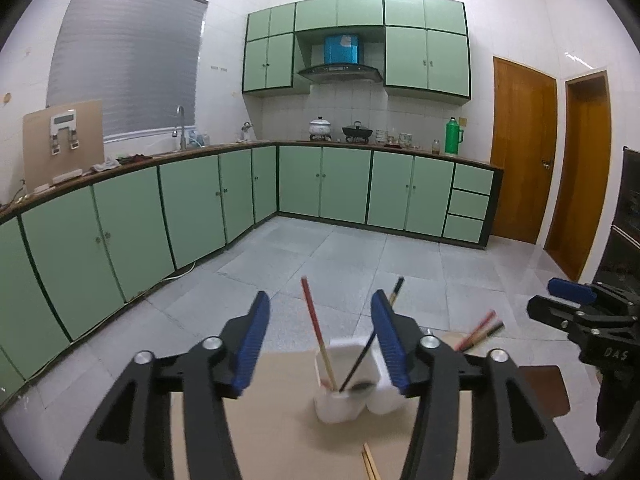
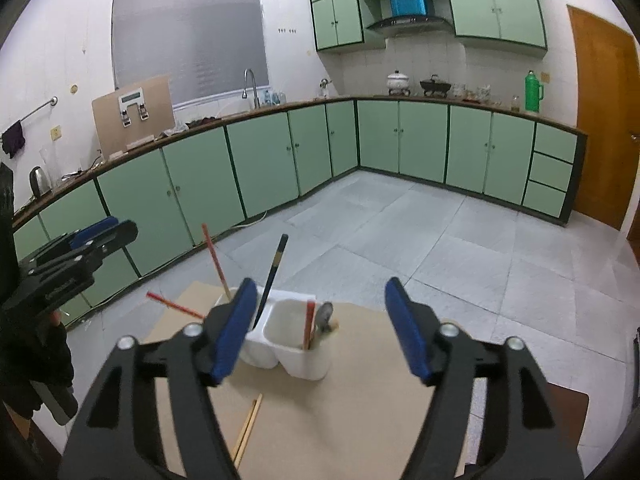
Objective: Organize utensils
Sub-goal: 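Move both open tools back to the last two chopsticks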
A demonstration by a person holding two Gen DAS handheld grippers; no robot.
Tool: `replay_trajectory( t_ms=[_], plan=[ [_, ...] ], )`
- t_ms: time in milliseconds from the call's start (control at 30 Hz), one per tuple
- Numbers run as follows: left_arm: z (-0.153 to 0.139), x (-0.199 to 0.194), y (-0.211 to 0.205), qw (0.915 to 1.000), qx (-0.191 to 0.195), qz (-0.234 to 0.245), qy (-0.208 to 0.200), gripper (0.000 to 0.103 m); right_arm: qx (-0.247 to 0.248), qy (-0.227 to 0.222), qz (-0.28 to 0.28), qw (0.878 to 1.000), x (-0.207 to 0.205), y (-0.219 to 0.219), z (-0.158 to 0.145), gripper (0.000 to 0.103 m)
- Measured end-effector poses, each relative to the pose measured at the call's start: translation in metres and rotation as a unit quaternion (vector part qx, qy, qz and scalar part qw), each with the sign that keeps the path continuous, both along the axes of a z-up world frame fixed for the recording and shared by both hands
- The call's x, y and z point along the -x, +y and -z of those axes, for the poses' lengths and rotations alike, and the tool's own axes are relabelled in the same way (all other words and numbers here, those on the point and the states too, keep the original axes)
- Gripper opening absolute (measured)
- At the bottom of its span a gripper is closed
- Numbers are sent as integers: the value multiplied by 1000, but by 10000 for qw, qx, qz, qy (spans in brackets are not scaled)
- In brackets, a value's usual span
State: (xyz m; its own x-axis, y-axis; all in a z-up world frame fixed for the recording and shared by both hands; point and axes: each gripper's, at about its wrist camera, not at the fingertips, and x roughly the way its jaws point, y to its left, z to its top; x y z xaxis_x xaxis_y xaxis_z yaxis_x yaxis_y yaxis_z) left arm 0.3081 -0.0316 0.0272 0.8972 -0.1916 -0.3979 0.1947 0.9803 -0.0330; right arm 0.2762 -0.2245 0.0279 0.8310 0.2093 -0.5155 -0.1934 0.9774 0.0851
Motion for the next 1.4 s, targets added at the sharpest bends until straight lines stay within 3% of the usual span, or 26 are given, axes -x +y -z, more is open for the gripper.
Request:
replay_trajectory(
  t_ms=[133,267,500,700,867,1033,1100,1167,1200,1400],
  plan=[
    [16,31,7,9999,98,-32,111,65,62,-144,10,9999,39,0,11,90],
    [40,61,14,9994,79,-60,320,73,5,-137,2,9999,72,0,28,95],
    [95,105,31,9954,13,-184,939,78,-46,111,97,9999,114,8,67,96],
    [145,131,37,9884,-208,-289,1474,79,-269,743,237,9966,137,18,123,96],
    [182,145,46,9808,-391,-381,1873,79,-14,1184,246,9927,153,43,168,96],
    [199,155,55,9760,-554,-445,2059,79,318,1484,50,9884,166,71,204,95],
    [201,158,59,9752,-583,-467,2082,79,430,1511,-4,9876,169,79,210,93],
    [203,161,61,9750,-588,-478,2089,79,522,1572,-90,9861,170,87,217,76],
    [202,161,63,9749,-585,-480,2094,79,538,1622,-122,9852,170,90,221,73],
    [199,162,65,9758,-559,-485,2056,79,555,1743,-221,9829,169,100,228,64]
  ],
)
